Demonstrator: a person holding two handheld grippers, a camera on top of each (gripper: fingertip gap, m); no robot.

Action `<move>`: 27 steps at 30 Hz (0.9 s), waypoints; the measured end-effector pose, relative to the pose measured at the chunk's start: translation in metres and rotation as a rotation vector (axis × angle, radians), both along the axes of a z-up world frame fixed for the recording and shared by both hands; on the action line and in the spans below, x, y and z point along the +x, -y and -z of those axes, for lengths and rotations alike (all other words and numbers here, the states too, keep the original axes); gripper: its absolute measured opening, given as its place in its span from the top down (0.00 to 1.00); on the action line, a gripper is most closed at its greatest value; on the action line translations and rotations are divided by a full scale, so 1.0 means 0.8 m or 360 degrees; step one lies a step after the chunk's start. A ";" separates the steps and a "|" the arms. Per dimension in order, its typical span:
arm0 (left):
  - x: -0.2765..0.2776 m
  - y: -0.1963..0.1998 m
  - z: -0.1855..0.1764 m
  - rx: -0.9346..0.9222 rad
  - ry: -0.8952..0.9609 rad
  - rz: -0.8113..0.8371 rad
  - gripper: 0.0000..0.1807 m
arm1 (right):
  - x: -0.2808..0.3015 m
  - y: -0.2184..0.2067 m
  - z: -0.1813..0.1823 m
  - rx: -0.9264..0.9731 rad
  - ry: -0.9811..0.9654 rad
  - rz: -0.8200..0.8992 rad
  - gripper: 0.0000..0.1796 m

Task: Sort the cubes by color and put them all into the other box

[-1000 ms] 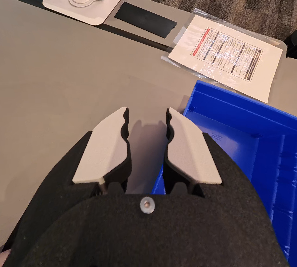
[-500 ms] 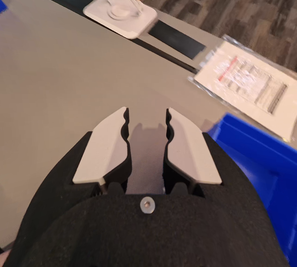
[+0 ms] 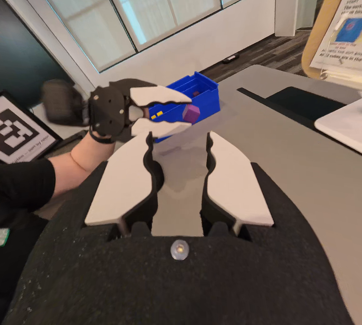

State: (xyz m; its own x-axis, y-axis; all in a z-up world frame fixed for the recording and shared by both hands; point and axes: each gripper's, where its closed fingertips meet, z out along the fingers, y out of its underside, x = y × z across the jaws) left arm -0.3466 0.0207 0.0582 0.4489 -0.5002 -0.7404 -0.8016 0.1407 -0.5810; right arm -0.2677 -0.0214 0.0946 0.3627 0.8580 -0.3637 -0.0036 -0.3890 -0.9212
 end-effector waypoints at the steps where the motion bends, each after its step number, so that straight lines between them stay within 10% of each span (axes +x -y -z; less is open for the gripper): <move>1: 0.016 0.007 0.000 -0.0010 0.0010 0.0047 0.84 | -0.007 -0.005 0.007 -0.0039 -0.0037 0.0024 0.70; 13: 0.086 0.026 0.002 -0.0026 0.0016 0.0210 0.84 | -0.023 -0.030 0.057 -0.0294 -0.0064 0.0089 0.72; 15: 0.090 0.029 0.004 -0.0031 0.0008 0.0217 0.84 | -0.029 -0.022 0.057 -0.0319 -0.0104 -0.0033 0.87; 27: 0.102 0.063 0.014 -0.0066 -0.0238 0.0621 0.83 | -0.025 0.025 0.056 -0.0486 -0.0014 -0.0570 0.88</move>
